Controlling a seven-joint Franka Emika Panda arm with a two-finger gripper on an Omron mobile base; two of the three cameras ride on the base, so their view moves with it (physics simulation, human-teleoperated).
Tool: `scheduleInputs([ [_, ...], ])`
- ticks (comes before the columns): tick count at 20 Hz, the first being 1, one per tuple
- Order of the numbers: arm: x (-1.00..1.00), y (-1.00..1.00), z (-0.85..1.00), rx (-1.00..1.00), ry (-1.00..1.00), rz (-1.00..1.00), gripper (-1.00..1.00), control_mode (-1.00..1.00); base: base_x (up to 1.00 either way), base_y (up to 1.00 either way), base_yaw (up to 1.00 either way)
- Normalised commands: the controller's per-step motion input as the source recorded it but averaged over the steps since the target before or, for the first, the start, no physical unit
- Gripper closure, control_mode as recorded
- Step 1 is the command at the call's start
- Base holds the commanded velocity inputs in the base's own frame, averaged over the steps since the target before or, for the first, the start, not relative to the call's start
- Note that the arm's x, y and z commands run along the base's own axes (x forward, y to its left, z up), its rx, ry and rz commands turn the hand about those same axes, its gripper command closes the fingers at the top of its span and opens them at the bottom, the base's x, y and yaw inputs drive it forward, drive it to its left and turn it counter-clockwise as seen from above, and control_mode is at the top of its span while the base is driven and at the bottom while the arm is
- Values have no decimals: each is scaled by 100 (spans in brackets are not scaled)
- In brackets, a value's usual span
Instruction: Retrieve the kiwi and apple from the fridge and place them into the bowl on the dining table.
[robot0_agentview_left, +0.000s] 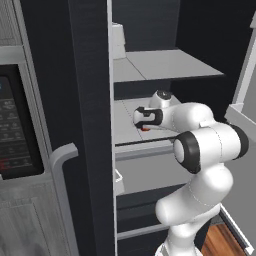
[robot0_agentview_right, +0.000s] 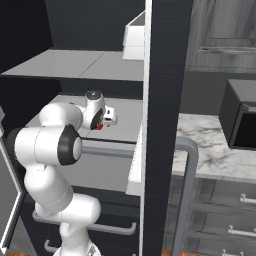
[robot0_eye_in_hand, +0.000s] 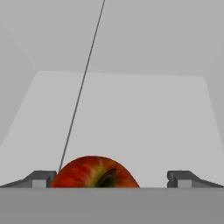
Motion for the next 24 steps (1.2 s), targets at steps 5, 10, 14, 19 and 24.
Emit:
scheduleInputs([
  [5, -24, 0, -63, 0, 1, -4, -100, -100, 0, 0, 0],
  [10, -9, 0, -60, 0, 0, -4, -100, -100, 0, 0, 0],
  [14, -12, 0, -67, 0, 4, -4, 100, -100, 0, 0, 0],
  [19, -31, 0, -76, 0, 9, -5, 100, -100, 0, 0, 0],
  [24, -59, 0, -79, 0, 8, -4, 100, -100, 0, 0, 0],
])
